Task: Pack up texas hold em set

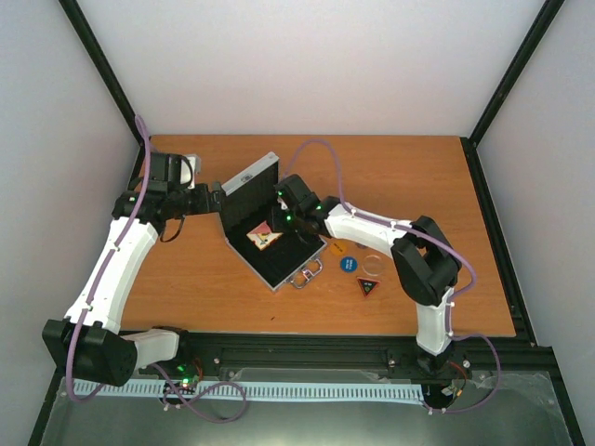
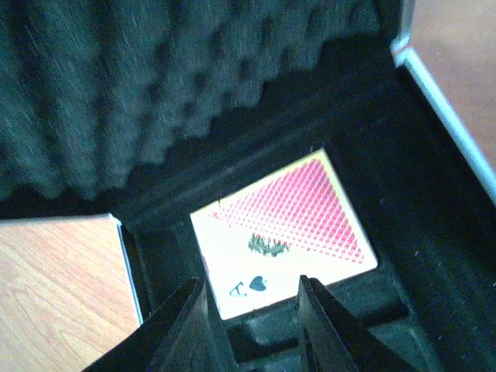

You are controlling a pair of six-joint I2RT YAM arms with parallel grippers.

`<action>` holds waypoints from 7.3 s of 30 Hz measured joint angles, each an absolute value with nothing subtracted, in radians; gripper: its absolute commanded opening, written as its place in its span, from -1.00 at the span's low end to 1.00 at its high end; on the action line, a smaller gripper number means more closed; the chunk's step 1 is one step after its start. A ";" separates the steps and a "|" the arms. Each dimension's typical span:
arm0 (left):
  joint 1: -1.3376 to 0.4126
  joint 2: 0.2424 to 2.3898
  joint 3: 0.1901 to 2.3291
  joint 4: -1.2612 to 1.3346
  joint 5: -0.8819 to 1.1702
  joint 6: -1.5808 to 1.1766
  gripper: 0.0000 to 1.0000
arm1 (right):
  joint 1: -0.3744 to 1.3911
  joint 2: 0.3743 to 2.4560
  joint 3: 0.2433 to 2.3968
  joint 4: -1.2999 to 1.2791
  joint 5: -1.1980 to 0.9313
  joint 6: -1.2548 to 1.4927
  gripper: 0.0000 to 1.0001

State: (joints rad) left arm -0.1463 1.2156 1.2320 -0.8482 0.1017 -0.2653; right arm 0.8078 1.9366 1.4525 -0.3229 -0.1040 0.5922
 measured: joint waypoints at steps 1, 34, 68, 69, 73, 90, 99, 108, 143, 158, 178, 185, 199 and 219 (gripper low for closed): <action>-0.146 1.216 1.232 -0.847 0.101 -0.265 0.99 | 0.812 1.935 1.435 -0.323 -0.109 0.593 -0.34; -0.146 1.215 1.232 -0.848 0.098 -0.266 1.00 | 0.859 2.044 1.393 -0.181 -0.165 0.710 0.07; -0.146 1.213 1.279 -0.871 0.149 -0.289 1.00 | 0.857 1.512 1.143 -0.914 0.162 0.785 1.00; -0.146 1.213 1.283 -0.873 0.149 -0.290 1.00 | 0.855 1.510 1.143 -0.926 0.170 0.797 1.00; -0.146 1.201 1.307 -0.880 0.141 -0.296 0.99 | 0.828 1.498 1.120 -0.967 0.173 0.839 1.00; -0.146 1.171 1.367 -0.888 0.134 -0.319 0.99 | 0.664 1.443 0.913 -1.013 0.067 0.974 0.97; -0.146 1.172 1.367 -0.892 0.120 -0.319 0.99 | 0.610 1.498 0.918 -0.945 0.066 0.962 0.95; -0.146 1.176 1.367 -0.892 0.111 -0.319 0.99 | 0.519 1.520 0.918 -0.900 0.059 0.942 0.93; -0.146 1.221 1.367 -0.891 0.089 -0.319 1.00 | 0.458 1.774 1.247 -0.843 0.112 0.767 0.46; -0.146 1.251 1.367 -0.891 0.085 -0.319 1.00 | 0.425 1.807 1.293 -0.861 0.117 0.738 0.15; -0.146 1.254 1.367 -0.891 0.075 -0.319 0.99 | 0.414 1.826 1.293 -0.867 0.073 0.725 -0.14; -0.146 1.254 1.367 -0.892 0.072 -0.318 1.00 | 0.414 1.828 1.293 -0.866 0.072 0.724 -0.69; -0.146 1.254 1.367 -0.892 0.066 -0.317 0.99 | 0.413 1.768 1.254 -0.897 0.036 0.696 -0.94; -0.146 1.230 1.367 -0.921 0.052 -0.309 0.99 | 0.605 1.582 1.302 -0.724 -0.134 0.699 -0.94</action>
State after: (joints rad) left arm -0.1463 1.2304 1.3666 -0.9211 0.0517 -0.3088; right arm 0.6048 1.5818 1.3018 -0.7238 -0.1337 0.6991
